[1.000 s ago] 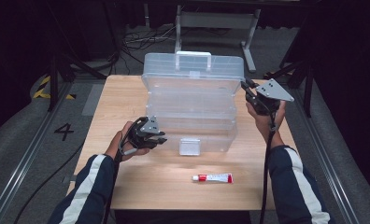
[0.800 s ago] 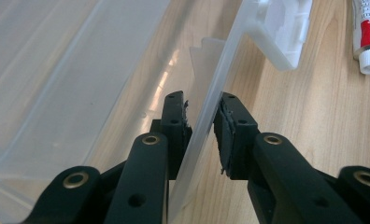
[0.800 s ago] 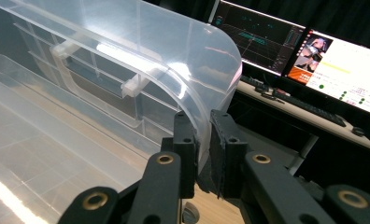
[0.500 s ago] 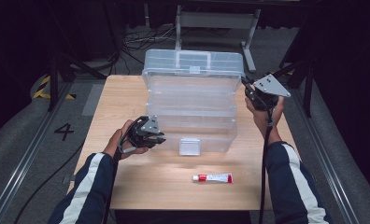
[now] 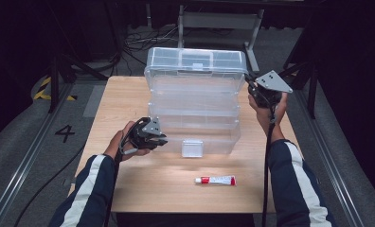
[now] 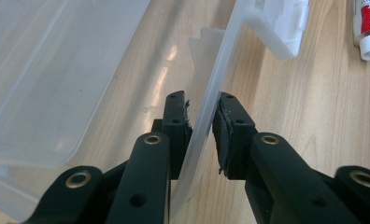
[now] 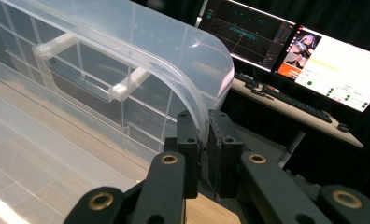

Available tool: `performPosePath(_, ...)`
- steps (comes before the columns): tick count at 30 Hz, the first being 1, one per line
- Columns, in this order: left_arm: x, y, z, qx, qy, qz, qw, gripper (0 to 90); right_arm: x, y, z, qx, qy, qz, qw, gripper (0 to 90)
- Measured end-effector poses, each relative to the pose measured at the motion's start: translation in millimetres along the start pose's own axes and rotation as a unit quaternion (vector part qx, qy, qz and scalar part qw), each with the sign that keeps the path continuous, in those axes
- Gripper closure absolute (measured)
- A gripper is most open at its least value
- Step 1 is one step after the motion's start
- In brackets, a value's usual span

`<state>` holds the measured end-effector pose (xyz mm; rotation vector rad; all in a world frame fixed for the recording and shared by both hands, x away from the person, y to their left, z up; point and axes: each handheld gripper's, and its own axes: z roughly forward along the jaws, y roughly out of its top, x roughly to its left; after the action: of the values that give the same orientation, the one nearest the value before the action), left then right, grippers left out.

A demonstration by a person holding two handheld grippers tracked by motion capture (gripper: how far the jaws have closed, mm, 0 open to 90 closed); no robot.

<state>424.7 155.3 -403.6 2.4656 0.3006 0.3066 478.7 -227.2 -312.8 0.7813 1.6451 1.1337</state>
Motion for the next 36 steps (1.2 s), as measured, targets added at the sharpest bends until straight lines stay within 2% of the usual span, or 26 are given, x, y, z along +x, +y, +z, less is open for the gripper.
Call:
performPosePath(6, 0.7, -1.1, -0.1, -0.003, -0.004, 0.0, 1.0, 76.8, -4.1, 4.4, 6.6, 0.011, 0.002, -0.005, 0.9999, 84.8)
performPosePath(16, 2.3, -3.0, -0.1, -0.009, -0.01, -0.003, 0.9999, 76.8, -8.3, 8.0, 16.2, 0.021, 0.001, 0.006, 0.9998, 85.2)
performPosePath(36, 2.0, -3.2, -0.1, -0.01, -0.005, 0.003, 0.9999, 76.7, -19.8, 16.6, 36.4, 0.046, 0.014, 0.026, 0.9985, 85.3)
